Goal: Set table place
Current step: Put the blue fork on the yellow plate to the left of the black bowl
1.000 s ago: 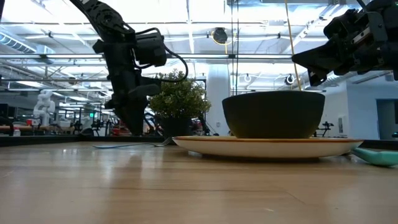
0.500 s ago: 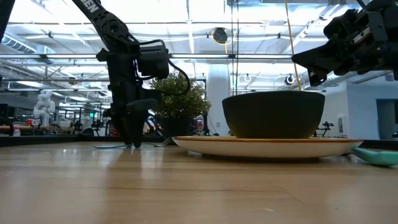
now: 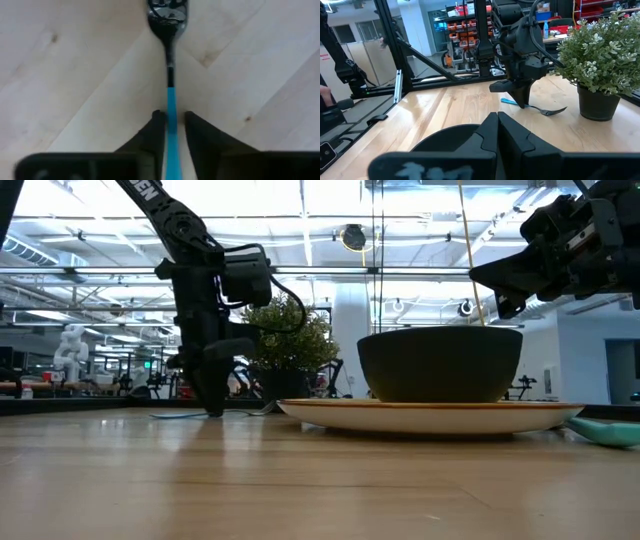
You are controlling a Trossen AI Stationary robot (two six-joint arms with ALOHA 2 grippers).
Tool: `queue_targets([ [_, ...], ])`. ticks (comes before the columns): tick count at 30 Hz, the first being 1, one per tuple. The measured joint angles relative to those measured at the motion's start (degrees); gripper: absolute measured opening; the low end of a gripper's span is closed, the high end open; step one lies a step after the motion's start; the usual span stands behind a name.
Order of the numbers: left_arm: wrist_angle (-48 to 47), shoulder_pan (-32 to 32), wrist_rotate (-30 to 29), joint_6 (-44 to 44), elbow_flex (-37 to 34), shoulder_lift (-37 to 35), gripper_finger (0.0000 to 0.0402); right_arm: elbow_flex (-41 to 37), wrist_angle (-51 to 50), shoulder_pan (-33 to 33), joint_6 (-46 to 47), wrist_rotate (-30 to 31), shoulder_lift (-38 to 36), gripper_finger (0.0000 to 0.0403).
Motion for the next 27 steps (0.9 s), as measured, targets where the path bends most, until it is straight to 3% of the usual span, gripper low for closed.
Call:
queue_targets([
  [5, -0.05, -0.01, 0.37, -0.02, -0.01, 0.04, 0.0013, 0.0, -0.02, 0.0, 0.0, 0.0, 0.02, 0.0],
  [16, 0.45, -1.04, -1.08, 0.04, -0.16, -1.07, 0.0007, 0.0, -0.02, 0.0, 0.0, 0.0, 0.01, 0.0],
  [27, 0.09, -6.11, -1.18, -1.57, -0.27, -10.57, 0.0005, 0.0, 0.0, 0.0, -0.02, -0.02, 0.02, 0.0],
])
